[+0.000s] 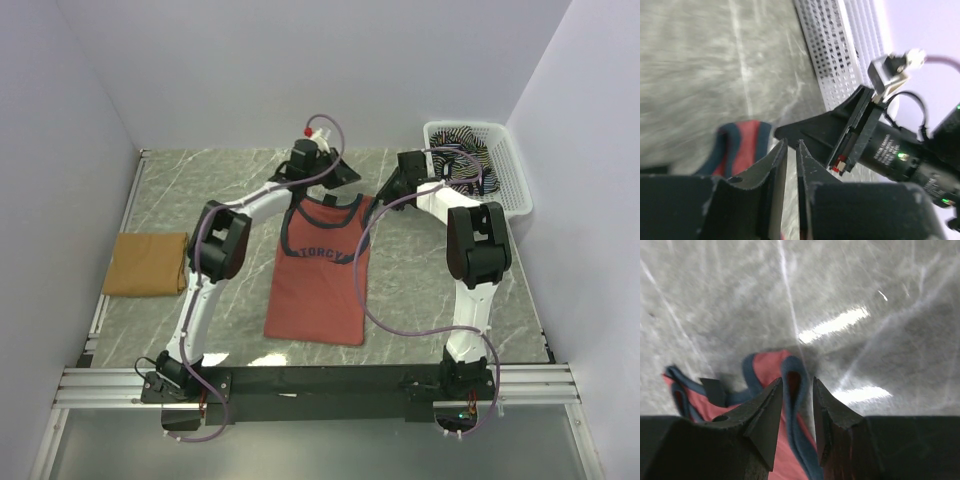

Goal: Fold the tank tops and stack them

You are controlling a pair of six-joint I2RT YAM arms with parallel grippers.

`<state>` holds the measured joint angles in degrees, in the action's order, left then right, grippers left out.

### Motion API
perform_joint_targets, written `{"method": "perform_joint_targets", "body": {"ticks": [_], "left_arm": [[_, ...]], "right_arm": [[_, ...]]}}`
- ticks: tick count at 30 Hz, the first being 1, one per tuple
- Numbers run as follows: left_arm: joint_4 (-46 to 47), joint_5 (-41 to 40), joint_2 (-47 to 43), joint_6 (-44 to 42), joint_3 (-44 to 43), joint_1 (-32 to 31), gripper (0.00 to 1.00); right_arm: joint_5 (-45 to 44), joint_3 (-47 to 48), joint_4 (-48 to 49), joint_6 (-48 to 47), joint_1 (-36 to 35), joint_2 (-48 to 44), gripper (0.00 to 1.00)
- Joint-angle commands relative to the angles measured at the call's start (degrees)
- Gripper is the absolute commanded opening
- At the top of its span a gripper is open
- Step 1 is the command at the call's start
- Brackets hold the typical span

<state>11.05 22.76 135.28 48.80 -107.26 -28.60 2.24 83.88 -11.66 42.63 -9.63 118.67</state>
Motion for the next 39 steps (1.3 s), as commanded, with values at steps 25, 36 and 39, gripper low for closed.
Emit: {"method": "perform_joint_targets", "body": {"ticks": [25, 36, 39], "left_arm": [[-2.9, -1.9, 15.7, 1.2, -9.8, -2.4, 0.11], [-3.5, -2.3, 15.2, 0.2, -9.7, -2.8, 0.11], [-3.5, -2.7, 14.6, 0.2, -9.4, -2.7, 0.10]], "right_arm": [[1.3, 7.5, 3.2, 2.3, -0.5, 1.9, 0.00], [-1.7, 15.7, -2.8, 0.6, -4.4, 6.2, 0.00], [-2.1, 16.2, -3.5, 0.5, -5.0, 7.3, 0.00]]}}
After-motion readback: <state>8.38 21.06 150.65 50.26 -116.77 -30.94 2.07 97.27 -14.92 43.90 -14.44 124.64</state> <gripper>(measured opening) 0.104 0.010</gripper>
